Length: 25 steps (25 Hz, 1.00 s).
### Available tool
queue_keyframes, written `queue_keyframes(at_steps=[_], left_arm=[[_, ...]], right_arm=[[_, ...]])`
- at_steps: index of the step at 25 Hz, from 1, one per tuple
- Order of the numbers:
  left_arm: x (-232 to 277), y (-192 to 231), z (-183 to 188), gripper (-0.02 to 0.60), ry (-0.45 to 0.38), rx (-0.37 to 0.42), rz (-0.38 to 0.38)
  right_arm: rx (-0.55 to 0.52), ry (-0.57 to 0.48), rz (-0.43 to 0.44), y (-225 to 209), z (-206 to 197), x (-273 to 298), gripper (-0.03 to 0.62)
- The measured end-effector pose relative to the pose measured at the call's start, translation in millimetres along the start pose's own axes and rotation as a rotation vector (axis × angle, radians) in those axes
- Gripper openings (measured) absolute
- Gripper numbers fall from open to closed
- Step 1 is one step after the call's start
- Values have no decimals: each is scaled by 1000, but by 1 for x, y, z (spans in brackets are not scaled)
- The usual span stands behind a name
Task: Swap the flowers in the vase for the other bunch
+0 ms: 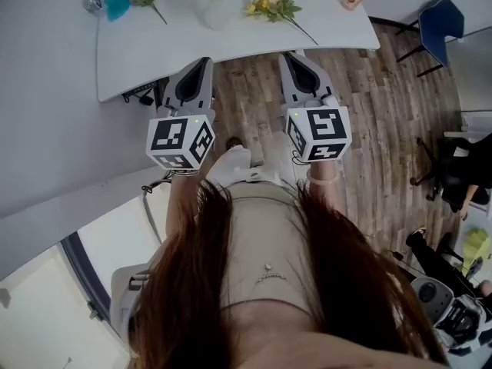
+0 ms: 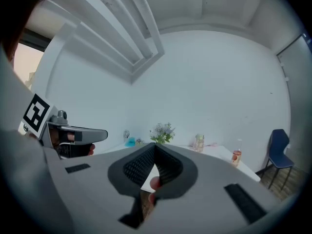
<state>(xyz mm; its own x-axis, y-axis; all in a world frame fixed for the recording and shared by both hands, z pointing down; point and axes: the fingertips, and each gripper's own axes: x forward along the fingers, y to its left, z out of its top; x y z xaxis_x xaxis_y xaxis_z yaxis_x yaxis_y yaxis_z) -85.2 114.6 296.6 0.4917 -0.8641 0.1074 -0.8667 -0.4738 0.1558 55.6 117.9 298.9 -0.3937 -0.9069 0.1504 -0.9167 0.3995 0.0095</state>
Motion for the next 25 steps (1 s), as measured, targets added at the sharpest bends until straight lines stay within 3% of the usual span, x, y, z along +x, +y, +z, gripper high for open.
queue_keyframes(at_steps=[12, 25], left_arm=[[21, 45, 7, 8, 15, -3, -84], [36, 86, 4, 8, 15, -25, -99]], right_arm=[[32, -32, -38, 10, 22, 51, 27], [13, -51, -36, 23, 29, 83, 26]])
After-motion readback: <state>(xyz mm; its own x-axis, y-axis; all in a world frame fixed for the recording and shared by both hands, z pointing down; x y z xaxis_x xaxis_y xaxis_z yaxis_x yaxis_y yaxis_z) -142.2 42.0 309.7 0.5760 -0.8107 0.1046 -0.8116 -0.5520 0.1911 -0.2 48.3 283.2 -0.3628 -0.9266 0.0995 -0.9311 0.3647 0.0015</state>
